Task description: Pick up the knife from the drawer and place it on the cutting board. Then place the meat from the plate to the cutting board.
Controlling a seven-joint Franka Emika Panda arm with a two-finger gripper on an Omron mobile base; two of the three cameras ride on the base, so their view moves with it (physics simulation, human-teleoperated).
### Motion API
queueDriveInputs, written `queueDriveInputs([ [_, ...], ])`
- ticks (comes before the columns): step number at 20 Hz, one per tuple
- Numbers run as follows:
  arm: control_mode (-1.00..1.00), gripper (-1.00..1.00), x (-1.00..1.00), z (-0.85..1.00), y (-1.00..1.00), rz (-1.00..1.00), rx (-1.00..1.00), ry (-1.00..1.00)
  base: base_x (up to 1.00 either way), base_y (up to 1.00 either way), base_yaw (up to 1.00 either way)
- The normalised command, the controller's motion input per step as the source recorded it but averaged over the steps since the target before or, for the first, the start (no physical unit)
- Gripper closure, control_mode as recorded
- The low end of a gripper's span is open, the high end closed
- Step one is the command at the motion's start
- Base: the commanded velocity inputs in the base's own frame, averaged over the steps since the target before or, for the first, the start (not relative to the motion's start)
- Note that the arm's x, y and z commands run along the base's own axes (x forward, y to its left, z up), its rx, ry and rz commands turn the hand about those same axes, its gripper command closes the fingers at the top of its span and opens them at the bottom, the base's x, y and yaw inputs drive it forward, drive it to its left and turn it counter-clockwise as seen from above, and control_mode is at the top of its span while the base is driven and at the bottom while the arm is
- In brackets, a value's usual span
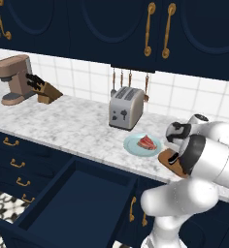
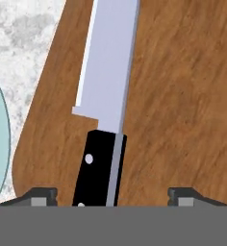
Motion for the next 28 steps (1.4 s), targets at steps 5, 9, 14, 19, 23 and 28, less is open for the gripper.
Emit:
queueDriveInputs([
  [5,-1.0,-1.0,-0.06,0.61,0.08,0.0,0.0,0.0,0.0,0.0,0.0],
  [9,-1.0,-1.0,0.28,0.15,0.55,0.0,0.0,0.02,0.0,0.0,0.0],
  [14,-1.0,-1.0,0.32,0.0,0.42,0.12,0.0,0.0,0.0,0.0,0.0],
  [19,-1.0,-1.0,0.0,0.0,0.11,0.3,-0.05,-0.09,0.0,0.0,0.0],
  [23,-1.0,-1.0,0.08,0.0,0.1,0.31,-0.11,-0.1,0.0,0.0,0.0],
  [28,-1.0,-1.0,0.18,0.0,0.22,0.24,-0.13,-0.04,0.0,0.0,0.0],
])
